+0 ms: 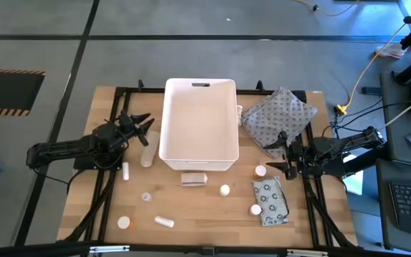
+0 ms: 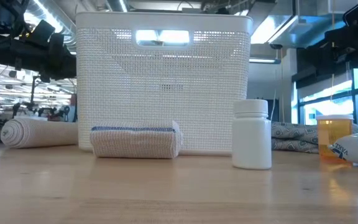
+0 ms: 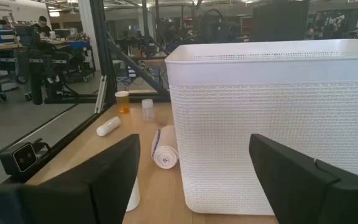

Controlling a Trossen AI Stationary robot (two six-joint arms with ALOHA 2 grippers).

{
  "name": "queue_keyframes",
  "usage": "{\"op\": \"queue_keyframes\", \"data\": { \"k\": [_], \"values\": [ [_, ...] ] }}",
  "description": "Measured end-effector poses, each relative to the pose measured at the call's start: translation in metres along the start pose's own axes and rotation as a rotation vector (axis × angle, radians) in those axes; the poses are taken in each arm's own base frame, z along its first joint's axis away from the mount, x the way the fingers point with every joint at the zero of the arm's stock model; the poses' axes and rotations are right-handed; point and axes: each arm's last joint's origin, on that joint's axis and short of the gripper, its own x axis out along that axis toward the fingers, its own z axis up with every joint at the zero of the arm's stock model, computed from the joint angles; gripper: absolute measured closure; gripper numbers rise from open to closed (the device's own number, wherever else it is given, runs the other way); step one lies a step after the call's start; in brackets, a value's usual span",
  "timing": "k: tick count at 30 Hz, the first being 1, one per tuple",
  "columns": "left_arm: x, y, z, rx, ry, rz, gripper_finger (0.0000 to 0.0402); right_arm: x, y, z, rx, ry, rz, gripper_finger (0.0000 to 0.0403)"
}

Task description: Pick & place medical supplies in basket/bin

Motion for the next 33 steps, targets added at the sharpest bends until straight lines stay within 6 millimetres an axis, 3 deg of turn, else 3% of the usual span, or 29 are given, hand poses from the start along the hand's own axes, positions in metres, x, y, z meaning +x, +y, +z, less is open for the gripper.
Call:
{"op": "queue_keyframes", "data": {
  "k": [22,29,33],
  "values": [
    [0.0000,0.0000,0.0000,0.000,0.000,0.000,0.0261,0.0000,0.0000,0.0000,0.000,0.000,0.000,0.0098],
    [0.0000,0.0001,0.0000,0.231,0.000,0.003,0.0261,0.0000,0.0000,0.0000,0.000,0.000,0.000,0.0098],
    [0.0000,0.0001,0.0000,0.258,0.000,0.003,0.0261,0.0000,0.0000,0.0002,0.029,-0.002,0.000,0.0098]
  ]
}}
